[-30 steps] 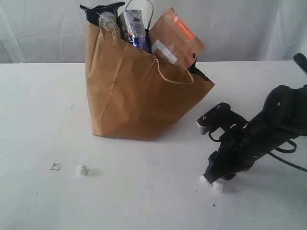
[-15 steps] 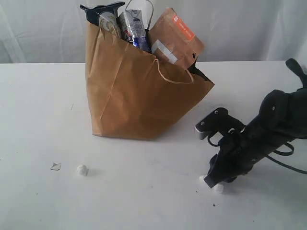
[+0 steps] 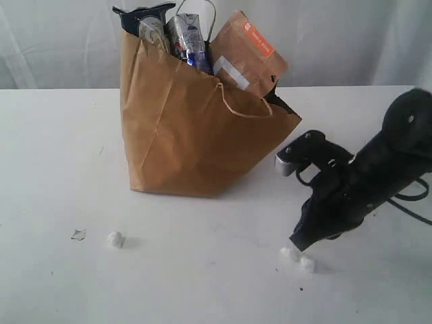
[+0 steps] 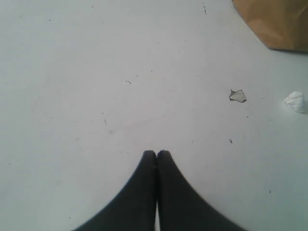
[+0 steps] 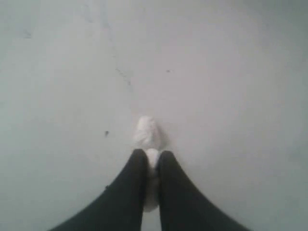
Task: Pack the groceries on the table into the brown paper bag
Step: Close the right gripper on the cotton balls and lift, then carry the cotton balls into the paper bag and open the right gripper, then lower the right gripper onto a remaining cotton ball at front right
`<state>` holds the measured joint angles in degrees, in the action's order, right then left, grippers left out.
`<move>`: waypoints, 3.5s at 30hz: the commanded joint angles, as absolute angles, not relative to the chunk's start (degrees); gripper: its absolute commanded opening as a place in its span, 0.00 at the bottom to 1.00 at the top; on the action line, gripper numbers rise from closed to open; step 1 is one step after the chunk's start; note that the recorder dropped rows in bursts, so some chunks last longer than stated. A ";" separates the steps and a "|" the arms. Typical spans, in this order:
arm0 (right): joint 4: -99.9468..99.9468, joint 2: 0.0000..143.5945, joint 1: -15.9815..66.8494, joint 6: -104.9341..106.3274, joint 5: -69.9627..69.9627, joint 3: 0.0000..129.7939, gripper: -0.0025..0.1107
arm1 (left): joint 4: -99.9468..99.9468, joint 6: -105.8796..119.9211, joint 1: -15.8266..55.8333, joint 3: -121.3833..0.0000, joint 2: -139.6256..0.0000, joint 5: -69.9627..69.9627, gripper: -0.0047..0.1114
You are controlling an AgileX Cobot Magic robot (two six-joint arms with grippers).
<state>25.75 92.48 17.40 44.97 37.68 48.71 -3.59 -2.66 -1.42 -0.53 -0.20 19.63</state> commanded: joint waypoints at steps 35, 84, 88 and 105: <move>97.87 100.48 13.95 116.89 43.79 78.26 0.02 | -3.75 -2.67 -1.26 0.00 0.00 20.57 0.04; 1.98 86.92 13.74 22.42 43.98 77.66 0.29 | -3.75 -2.59 -1.26 0.00 0.00 20.27 0.04; -5.10 86.79 11.50 13.90 52.90 77.66 0.15 | -3.75 -2.59 -1.26 0.00 0.00 20.27 0.04; 12.21 85.12 16.33 22.40 46.56 55.44 0.02 | -3.75 -2.59 -1.26 0.00 0.00 20.27 0.04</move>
